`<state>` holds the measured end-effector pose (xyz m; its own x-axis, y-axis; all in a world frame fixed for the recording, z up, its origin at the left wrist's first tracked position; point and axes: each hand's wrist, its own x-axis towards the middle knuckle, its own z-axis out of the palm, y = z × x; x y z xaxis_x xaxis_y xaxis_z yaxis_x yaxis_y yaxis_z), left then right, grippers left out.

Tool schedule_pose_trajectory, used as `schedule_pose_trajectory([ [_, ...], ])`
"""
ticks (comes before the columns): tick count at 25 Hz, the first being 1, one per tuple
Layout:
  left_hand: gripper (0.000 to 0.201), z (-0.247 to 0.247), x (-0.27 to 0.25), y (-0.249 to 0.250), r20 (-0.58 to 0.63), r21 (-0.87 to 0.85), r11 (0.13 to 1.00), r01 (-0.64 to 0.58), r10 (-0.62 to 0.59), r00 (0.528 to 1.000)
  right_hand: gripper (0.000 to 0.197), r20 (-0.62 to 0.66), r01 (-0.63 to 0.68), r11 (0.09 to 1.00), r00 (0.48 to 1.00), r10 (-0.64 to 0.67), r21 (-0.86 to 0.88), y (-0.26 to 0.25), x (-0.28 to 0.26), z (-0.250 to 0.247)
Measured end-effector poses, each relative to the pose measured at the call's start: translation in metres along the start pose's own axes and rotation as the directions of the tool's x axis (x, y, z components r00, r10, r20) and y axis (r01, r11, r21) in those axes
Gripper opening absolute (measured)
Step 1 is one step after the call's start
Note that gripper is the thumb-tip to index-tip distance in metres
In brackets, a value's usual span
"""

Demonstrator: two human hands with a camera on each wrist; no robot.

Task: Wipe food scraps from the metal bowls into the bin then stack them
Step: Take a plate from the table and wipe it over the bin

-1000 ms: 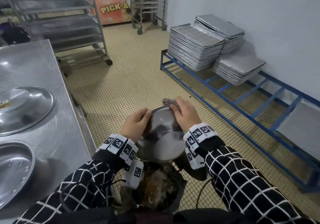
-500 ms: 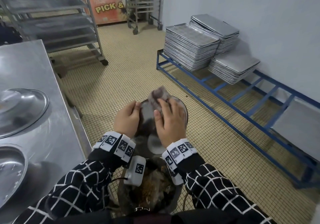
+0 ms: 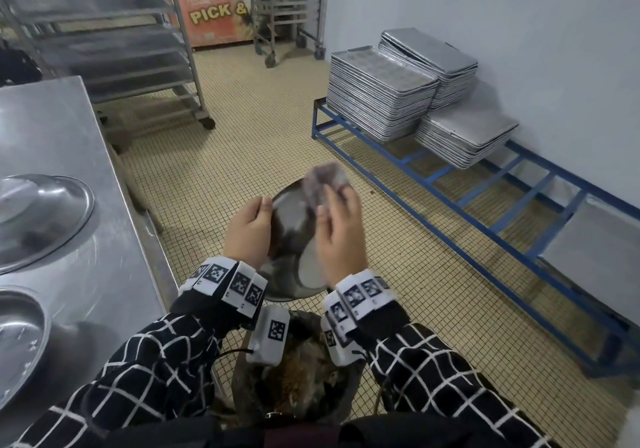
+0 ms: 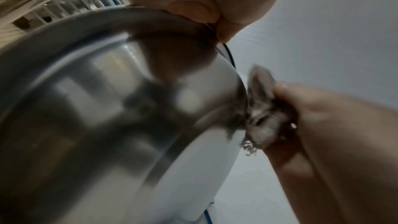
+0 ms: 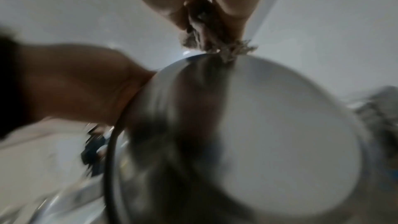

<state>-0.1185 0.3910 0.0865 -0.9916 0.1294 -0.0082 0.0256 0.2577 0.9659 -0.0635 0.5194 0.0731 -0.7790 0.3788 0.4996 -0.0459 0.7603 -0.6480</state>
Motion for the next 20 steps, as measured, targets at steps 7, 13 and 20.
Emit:
schedule_pose_trajectory([
  [7,0.035,-0.005,-0.002,0.007,-0.034,-0.083,0.996,0.027,-0.03,0.999,0.047,-0.05,-0.26,0.966,0.964,0.26,0.01,0.013,0.014,0.01],
  [13,0.038,-0.013,0.007,-0.002,-0.078,-0.101,0.995,0.008,-0.016,0.997,0.054,0.185,-0.806,0.505,0.572,0.799,0.308,0.065,-0.005,0.0],
  [20,0.045,-0.016,0.01,-0.028,0.092,-0.149,0.988,0.044,-0.031,0.995,0.031,0.064,-0.656,0.649,0.72,0.691,0.385,0.079,0.014,-0.025],
])
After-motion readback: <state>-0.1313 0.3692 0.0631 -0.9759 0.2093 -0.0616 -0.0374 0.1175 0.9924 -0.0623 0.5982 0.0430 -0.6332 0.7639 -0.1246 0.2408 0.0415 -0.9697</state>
